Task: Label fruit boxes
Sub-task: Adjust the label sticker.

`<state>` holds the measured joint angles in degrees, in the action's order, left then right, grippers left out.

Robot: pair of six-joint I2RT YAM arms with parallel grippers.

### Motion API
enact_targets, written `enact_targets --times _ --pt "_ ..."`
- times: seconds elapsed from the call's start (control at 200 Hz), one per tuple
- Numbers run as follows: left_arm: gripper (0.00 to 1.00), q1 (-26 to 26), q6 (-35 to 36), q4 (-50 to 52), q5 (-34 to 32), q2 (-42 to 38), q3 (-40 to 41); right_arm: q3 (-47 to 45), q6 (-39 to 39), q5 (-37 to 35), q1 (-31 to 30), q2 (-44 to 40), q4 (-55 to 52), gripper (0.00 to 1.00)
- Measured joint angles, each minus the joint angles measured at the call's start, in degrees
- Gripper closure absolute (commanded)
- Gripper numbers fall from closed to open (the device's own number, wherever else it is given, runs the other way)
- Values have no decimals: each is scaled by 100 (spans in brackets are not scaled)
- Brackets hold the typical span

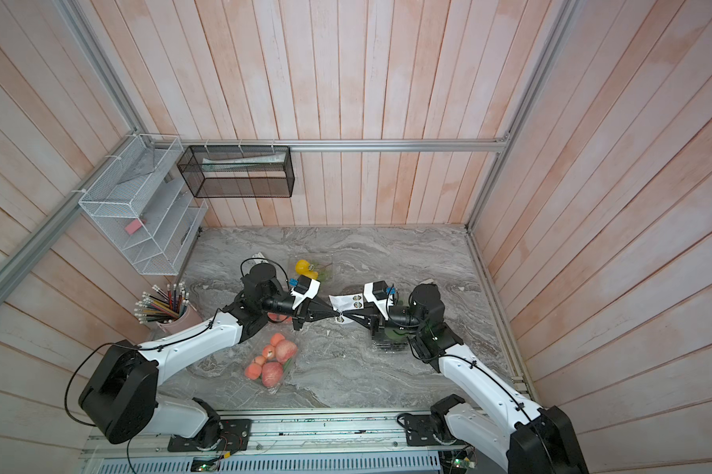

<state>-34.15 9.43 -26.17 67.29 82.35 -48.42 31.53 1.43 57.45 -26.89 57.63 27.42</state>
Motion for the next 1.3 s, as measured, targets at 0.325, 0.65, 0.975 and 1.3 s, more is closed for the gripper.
enact_targets --times 0.325,0.65,0.975,1.3 --pt "100 -52 0 -42 52 15 0 -85 114 -39 4 -4 175 100" --pt "84 -81 46 -22 13 20 0 -177 66 -212 11 -166 136 100" --pt "79 -118 153 42 -24 13 0 -321 275 -208 125 -321 450 100" --pt "91 -118 144 42 -22 13 0 -339 514 -162 155 -299 852 100"
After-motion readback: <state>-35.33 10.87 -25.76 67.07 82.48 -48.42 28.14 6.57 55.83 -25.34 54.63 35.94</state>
